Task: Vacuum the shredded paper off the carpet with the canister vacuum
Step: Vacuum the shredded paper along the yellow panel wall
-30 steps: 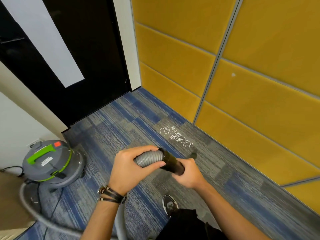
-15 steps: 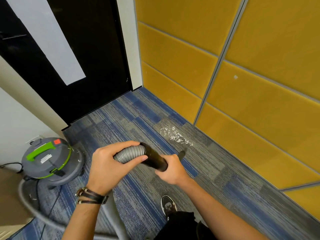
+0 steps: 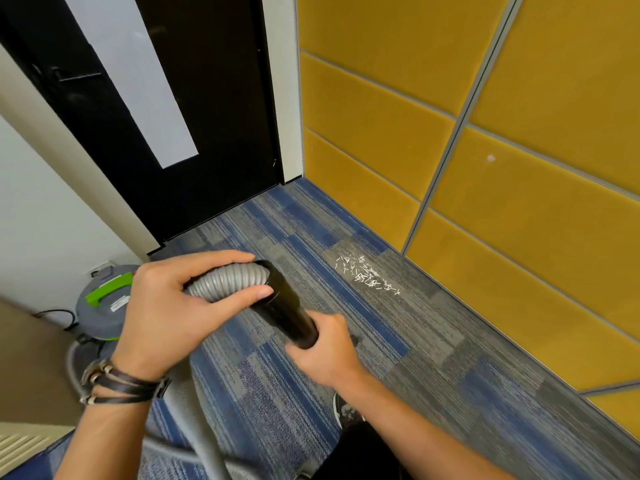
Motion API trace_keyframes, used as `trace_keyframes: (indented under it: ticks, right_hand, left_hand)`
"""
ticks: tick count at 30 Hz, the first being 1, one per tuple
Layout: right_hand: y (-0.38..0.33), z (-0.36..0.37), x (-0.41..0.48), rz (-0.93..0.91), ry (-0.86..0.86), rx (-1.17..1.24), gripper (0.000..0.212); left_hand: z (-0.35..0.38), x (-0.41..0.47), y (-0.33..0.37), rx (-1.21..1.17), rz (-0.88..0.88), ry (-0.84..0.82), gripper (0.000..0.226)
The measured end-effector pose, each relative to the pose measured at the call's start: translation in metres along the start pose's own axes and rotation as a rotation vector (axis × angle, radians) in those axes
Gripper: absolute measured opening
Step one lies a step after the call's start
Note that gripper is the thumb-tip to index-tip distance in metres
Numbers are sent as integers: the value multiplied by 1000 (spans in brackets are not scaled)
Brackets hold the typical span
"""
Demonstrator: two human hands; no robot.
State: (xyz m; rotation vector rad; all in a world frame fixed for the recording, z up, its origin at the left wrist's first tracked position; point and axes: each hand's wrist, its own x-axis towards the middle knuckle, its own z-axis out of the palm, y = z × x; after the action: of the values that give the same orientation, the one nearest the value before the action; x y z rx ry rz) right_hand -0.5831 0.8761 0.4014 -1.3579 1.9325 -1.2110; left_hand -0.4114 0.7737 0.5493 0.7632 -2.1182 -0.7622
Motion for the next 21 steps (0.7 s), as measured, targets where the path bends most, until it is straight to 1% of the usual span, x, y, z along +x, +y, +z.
trace_keyframes:
  ticks: [5, 8, 11, 13, 15, 17, 19, 21]
  right_hand:
    - [7, -10, 4, -21, 14, 9, 35]
    - [19, -23, 13, -11, 9, 4, 31]
    - [42, -39, 25, 35, -16, -25, 27]
    - [65, -50, 31, 67, -58, -58, 29]
    - [86, -59, 30, 102, -100, -86, 24]
    - [103, -69, 25, 117, -116, -82, 20]
    - [112, -77, 22, 115, -111, -60, 22]
    - [118, -84, 29, 110, -88, -49, 28]
  left_hand:
    - [12, -6, 2, -2, 35, 27, 42]
    - [27, -4, -5, -17, 16, 18, 42]
    - [53, 1, -18, -19, -28, -46, 41]
    - [76, 3, -28, 9, -40, -111, 41]
    - [98, 1, -35, 22, -34, -176, 44]
    - [116, 0, -39, -15, -25, -224, 45]
    - [127, 3, -38, -58, -17, -242, 45]
    - [135, 11, -35, -60, 7, -217, 43]
